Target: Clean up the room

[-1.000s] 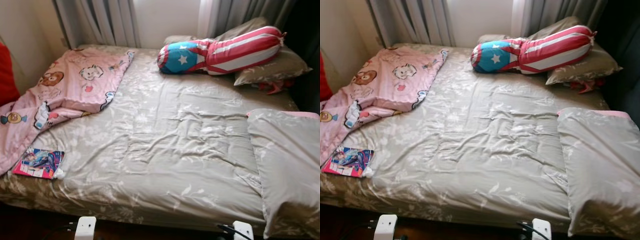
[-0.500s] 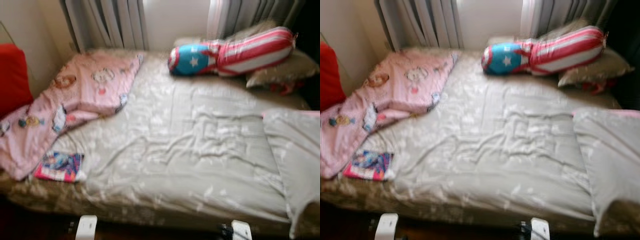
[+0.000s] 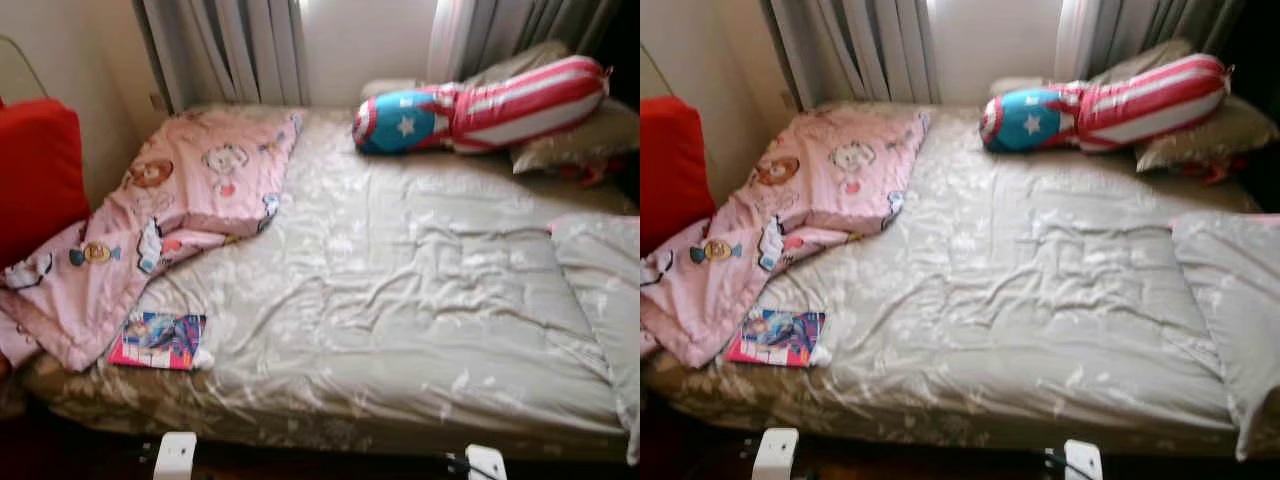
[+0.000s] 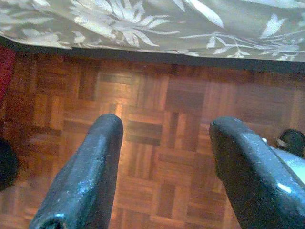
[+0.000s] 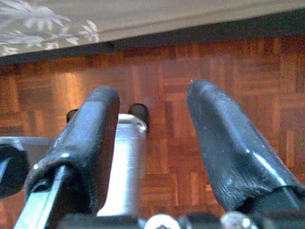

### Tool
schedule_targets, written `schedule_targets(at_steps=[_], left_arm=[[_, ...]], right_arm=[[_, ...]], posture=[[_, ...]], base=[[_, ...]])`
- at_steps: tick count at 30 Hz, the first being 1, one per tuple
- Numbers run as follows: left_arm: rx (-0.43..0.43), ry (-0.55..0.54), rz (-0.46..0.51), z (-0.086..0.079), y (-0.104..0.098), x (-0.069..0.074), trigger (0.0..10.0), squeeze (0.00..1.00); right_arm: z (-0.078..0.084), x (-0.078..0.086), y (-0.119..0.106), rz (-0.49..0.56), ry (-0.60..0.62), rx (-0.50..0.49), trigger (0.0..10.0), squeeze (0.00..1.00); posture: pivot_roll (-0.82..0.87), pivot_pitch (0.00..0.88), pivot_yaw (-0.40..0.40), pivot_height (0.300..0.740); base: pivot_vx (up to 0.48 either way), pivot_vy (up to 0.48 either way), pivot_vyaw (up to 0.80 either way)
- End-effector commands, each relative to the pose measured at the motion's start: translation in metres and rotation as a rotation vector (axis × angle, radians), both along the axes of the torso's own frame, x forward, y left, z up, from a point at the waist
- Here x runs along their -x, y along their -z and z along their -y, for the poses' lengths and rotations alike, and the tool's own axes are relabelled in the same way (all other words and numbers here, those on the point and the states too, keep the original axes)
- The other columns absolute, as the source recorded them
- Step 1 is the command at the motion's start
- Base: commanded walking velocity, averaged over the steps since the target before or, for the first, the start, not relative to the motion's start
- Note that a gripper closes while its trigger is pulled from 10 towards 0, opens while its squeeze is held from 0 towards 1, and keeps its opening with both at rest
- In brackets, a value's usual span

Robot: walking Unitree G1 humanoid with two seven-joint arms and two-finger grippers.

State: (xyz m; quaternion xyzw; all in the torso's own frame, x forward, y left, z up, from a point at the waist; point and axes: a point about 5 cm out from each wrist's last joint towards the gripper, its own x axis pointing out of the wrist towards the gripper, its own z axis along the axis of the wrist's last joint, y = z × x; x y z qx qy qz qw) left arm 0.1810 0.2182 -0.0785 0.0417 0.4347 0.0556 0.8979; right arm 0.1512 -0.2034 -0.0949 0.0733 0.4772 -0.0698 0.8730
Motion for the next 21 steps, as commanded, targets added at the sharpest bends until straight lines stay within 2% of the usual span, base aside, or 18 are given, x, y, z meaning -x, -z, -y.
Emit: schedule_targets(at_steps=[1,5,12,21], left_arm=[[-0.012,0.012,-0.022,-0.0014,0.0026,0.0058,10.0,0.00],[-0.006,0.007,-0.025,0.0012,0.0034,0.0063,10.0,0.00],[0.005,-0.027,-0.015,0.0047,0.0032,0.0042,10.0,0.00],[0.005,-0.049,-0.011,0.0030,0.0024,0.0030,10.0,0.00]], right_arm=[[-0.0025,0.0045,0.0022,-0.017,-0.002,-0.009,10.0,0.00],[0.0003,0.0047,0.0019,-0.024,-0.019,0.005,10.0,0.00],[0.0056,0.0019,-0.0002,-0.009,-0.003,0.011,10.0,0.00],[0.0049,-0.0004,-0.0009,-0.001,0.001,0.011,10.0,0.00]], posture=[[-0.01,0.005,0.008,0.740],[-0.01,0.003,0.001,0.740],[0.00,0.058,-0.011,0.740],[0.00,0.080,-0.002,0.740]], base=[[0.000,0.364,0.00],[0.000,0.364,0.00],[0.000,0.363,0.00],[0.000,0.363,0.00]])
